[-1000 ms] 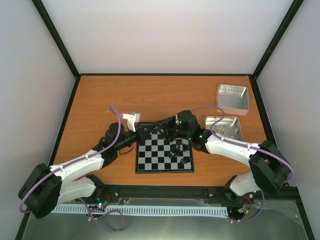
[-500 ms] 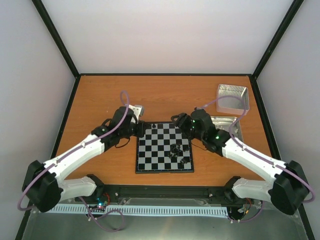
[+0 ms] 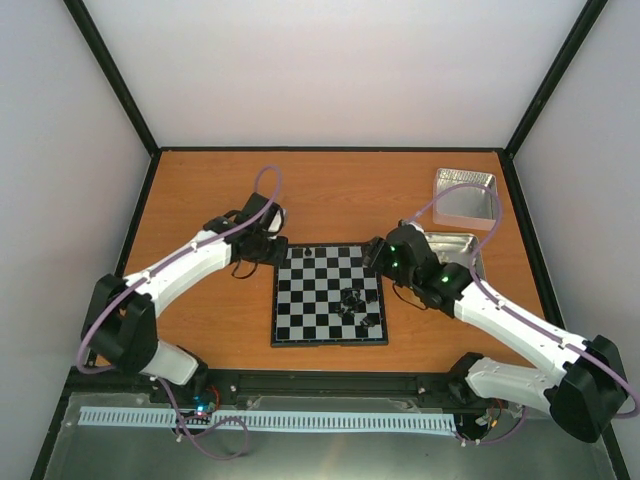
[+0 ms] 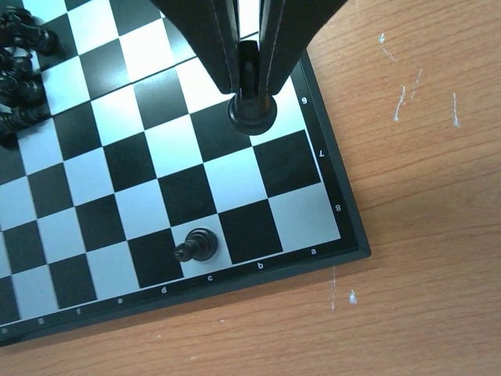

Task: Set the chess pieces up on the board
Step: Place the chess piece on the chessboard.

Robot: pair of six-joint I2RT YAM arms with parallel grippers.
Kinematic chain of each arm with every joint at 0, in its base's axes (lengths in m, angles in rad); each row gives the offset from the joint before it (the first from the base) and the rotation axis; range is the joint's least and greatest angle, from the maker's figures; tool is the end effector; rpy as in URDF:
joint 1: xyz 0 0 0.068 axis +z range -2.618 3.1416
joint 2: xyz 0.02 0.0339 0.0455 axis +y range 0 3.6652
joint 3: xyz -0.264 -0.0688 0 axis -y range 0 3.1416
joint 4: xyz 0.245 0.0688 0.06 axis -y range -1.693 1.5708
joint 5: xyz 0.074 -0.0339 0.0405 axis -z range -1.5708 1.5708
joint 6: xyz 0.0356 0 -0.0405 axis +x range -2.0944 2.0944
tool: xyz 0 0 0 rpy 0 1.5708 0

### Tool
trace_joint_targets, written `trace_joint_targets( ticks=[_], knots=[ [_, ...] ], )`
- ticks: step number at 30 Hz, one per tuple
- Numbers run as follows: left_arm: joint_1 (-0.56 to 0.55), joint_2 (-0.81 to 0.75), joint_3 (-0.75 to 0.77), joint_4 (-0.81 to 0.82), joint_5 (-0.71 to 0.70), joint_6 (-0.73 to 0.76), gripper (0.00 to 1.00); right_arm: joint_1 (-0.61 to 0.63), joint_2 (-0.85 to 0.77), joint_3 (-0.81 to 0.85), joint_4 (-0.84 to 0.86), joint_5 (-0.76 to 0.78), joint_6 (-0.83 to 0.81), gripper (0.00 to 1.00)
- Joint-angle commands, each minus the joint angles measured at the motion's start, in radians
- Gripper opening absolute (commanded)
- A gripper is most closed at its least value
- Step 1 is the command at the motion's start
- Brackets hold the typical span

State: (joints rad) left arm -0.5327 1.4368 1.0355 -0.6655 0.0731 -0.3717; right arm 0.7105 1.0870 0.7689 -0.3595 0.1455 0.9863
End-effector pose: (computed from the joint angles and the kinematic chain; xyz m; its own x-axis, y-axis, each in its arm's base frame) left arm 0.2456 -0.1478 0.2388 -0.8978 0.1088 -0.4267 0.2263 0.9453 -0.2350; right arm 0.1806 0.1486 0.2591 -0.7290 0.4613 -0.5057 0.0875 0.7955 0.5996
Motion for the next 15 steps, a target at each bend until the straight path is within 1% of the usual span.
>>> trace_joint_targets(
  ticks=[1,6,15],
  knots=[
    [0.008,0.073,0.082,-0.065,-0.026,0.037,0.01,-0.009,-0.036,-0.017,-0.049,0.091,-0.066,0.67],
    [0.008,0.154,0.118,-0.066,-0.007,0.062,0.01,-0.011,-0.058,-0.022,-0.068,0.144,-0.102,0.67],
    [0.008,0.261,0.174,-0.097,-0.004,0.090,0.01,-0.014,-0.055,-0.037,-0.062,0.154,-0.121,0.67]
  ],
)
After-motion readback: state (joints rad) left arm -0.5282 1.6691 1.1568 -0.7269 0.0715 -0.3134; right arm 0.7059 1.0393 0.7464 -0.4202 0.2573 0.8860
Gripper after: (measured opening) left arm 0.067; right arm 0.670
